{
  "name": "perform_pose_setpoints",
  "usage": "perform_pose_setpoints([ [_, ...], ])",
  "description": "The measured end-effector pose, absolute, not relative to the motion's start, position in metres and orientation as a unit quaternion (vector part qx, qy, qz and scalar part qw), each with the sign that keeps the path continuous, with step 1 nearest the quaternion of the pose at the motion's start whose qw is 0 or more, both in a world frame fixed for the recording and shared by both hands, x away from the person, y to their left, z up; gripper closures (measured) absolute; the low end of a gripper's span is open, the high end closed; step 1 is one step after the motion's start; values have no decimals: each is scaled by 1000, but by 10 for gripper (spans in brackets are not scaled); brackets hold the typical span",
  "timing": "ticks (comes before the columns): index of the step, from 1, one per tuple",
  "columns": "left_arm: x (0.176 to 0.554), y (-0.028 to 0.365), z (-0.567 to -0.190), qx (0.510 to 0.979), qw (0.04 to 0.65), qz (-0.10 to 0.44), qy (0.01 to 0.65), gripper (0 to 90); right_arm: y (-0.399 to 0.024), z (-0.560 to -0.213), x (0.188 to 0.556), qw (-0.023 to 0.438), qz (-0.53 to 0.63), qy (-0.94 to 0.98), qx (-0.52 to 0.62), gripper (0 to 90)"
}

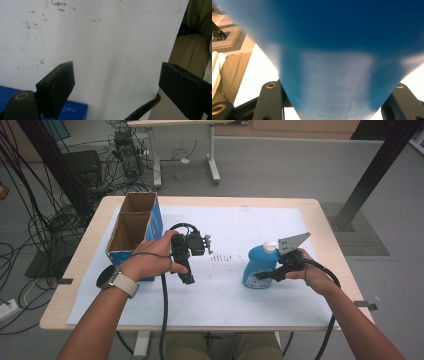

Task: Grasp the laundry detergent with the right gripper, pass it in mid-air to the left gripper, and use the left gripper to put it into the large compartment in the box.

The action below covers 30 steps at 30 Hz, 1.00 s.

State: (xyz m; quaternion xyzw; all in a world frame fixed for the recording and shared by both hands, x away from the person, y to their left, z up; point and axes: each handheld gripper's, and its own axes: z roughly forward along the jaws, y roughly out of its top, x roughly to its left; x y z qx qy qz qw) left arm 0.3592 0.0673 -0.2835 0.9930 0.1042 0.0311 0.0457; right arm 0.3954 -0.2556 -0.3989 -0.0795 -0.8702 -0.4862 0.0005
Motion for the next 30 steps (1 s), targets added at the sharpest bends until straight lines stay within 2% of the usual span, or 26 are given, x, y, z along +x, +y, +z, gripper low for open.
perform_pose_setpoints([
  [30, 361, 67, -282, 992, 47, 34, 108, 136, -256, -400, 395, 0, -491, -867, -83, 427],
])
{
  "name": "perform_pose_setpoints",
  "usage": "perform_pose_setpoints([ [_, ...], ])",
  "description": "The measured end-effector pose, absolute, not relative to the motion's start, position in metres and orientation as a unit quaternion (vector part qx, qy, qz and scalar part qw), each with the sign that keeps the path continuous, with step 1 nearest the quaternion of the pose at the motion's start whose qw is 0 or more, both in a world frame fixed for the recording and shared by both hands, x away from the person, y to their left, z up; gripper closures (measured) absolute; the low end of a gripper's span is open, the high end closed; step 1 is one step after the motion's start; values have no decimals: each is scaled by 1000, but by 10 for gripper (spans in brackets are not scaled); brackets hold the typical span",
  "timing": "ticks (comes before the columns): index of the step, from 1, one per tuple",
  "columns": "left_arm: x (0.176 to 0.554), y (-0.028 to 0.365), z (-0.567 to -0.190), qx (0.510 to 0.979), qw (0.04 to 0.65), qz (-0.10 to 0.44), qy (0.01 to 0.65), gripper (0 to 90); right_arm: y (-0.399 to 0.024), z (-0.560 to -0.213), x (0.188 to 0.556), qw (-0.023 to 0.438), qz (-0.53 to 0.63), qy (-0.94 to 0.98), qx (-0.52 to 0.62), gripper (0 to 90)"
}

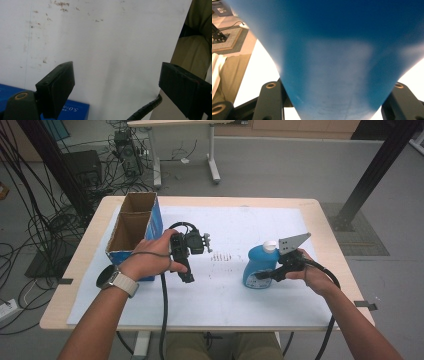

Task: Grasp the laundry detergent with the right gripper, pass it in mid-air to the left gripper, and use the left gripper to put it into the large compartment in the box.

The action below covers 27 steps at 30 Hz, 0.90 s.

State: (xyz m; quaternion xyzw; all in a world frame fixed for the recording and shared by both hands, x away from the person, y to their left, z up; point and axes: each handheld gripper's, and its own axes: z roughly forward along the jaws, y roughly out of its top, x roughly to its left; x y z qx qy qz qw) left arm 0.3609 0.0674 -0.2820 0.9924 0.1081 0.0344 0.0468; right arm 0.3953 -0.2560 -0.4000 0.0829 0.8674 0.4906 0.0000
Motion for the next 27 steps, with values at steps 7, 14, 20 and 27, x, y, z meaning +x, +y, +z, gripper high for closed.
perform_pose_setpoints([
  [7, 361, 67, -280, 992, 46, 36, 111, 136, -256, -400, 395, 1, 489, 868, 83, 427],
  [14, 361, 68, -275, 991, 49, 50, 113, 126, -255, -398, 394, 3, 487, 870, 83, 432],
  [20, 362, 68, -272, 991, 50, 50, 116, 115, -255, -396, 394, 1, 488, 869, 83, 433],
  [27, 362, 66, -268, 992, 46, 47, 110, 113, -253, -387, 393, -1, 495, 865, 81, 433],
])
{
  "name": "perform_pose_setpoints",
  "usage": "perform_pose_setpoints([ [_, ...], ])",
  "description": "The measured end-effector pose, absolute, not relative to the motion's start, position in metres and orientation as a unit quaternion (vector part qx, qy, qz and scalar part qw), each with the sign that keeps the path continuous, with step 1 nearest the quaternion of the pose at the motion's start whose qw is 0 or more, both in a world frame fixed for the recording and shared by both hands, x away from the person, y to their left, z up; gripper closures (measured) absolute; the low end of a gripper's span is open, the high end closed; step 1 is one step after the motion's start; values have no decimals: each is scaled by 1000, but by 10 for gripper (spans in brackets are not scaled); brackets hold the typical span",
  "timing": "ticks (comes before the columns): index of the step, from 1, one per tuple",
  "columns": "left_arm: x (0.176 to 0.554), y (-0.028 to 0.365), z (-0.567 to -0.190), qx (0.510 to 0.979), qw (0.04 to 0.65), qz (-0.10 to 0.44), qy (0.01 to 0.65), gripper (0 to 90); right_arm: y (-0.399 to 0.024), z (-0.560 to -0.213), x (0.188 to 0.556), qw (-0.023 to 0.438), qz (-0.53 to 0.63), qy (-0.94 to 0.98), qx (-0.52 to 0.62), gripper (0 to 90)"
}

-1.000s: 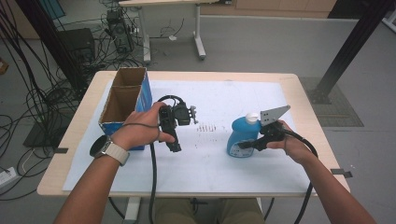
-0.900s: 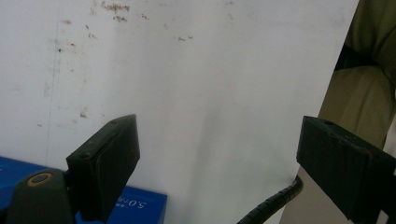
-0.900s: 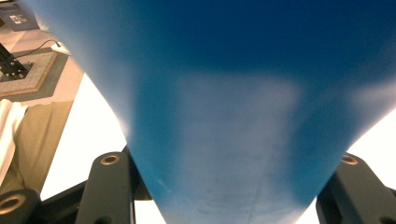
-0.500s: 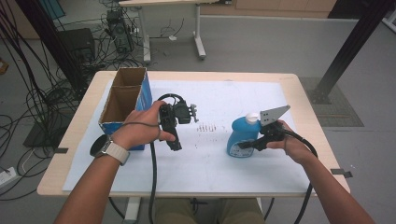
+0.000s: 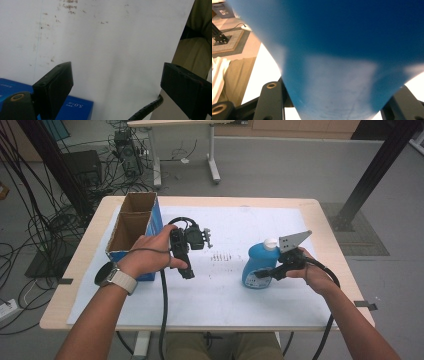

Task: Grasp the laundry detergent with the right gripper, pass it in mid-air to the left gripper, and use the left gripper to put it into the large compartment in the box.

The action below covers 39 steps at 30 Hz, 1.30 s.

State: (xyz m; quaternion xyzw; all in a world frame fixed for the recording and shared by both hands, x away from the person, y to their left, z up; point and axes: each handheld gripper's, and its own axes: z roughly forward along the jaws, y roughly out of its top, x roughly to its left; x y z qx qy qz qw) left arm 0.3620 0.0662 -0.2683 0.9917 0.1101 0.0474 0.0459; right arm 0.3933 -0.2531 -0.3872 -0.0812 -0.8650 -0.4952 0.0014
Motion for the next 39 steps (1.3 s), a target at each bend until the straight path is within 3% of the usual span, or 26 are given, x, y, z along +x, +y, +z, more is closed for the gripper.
perform_pose_setpoints([
  [39, 359, 41, -223, 995, 29, 40, 86, 87, -216, -331, 371, 19, -482, -874, -58, 434],
])
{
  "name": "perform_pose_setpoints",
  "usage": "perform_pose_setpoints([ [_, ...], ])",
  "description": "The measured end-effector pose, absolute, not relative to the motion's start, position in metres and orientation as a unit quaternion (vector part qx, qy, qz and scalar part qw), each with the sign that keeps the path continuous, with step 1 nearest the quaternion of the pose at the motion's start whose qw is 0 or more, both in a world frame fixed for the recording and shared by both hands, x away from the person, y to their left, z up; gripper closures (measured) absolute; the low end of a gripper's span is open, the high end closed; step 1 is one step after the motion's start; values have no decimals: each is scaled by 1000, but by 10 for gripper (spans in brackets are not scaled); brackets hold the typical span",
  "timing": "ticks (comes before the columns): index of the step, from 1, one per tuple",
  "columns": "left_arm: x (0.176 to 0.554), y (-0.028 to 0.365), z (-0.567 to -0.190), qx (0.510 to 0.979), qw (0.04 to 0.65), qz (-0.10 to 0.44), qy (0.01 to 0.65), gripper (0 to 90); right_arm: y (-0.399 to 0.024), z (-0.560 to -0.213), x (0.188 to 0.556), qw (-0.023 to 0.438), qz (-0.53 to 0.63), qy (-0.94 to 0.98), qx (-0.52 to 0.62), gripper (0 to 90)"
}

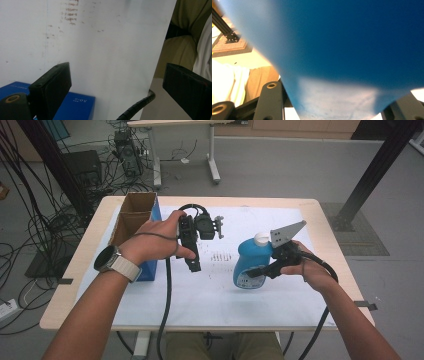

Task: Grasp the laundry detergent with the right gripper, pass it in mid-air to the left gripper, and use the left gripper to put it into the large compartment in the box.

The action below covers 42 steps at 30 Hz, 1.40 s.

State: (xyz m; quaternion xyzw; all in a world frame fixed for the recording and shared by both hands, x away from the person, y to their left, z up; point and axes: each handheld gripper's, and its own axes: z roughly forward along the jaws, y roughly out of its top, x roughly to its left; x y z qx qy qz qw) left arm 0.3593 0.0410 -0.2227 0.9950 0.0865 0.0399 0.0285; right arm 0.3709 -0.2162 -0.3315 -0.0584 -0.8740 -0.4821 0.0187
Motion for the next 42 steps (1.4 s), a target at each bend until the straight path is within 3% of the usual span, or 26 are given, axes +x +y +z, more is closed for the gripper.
perform_pose_setpoints([
  [42, 361, 17, -190, 997, 31, 19, 62, 88, -174, -321, 369, 26, -459, -887, -40, 436],
])
